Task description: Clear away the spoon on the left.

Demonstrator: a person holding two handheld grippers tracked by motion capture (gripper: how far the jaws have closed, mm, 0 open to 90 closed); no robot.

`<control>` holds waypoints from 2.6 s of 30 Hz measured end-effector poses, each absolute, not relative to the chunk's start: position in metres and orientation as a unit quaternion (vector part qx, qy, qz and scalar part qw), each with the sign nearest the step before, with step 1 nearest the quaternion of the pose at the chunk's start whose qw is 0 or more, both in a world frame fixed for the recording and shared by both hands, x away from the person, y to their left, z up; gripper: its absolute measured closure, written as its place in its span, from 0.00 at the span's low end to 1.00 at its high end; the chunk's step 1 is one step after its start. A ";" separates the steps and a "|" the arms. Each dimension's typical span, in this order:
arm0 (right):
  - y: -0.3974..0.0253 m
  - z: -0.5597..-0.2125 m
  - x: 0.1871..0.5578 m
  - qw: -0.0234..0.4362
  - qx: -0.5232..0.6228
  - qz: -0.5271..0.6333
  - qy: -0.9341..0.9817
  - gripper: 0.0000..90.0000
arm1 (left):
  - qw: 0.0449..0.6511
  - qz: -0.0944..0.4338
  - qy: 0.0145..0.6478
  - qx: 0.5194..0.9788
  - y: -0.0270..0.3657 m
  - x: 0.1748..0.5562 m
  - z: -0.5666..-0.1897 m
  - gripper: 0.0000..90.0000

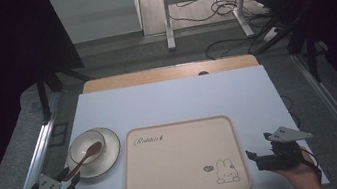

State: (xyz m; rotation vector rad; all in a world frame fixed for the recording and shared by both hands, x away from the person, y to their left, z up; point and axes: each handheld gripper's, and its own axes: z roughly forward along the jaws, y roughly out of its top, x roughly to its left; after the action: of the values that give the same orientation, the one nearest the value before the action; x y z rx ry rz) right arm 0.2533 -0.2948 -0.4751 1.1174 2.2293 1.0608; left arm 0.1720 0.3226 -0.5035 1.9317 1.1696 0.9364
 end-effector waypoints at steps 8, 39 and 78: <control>-0.295 -0.475 0.253 0.214 0.403 0.382 0.804 0.14 | 0.337 0.365 0.441 0.747 0.320 0.173 -0.503 0.78; -0.294 -0.475 0.254 0.216 0.405 0.380 0.803 0.14 | 0.368 0.392 0.444 0.717 0.314 0.181 -0.479 0.86; -0.294 -0.475 0.254 0.220 0.403 0.380 0.803 0.14 | 0.419 0.432 0.390 0.697 0.284 0.192 -0.417 0.94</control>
State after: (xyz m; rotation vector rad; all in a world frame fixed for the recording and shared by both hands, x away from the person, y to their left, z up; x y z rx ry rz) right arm 0.2539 -0.2944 -0.4751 1.1159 2.2198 1.0512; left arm 0.1922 0.2844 -0.4174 1.7472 0.9782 1.0836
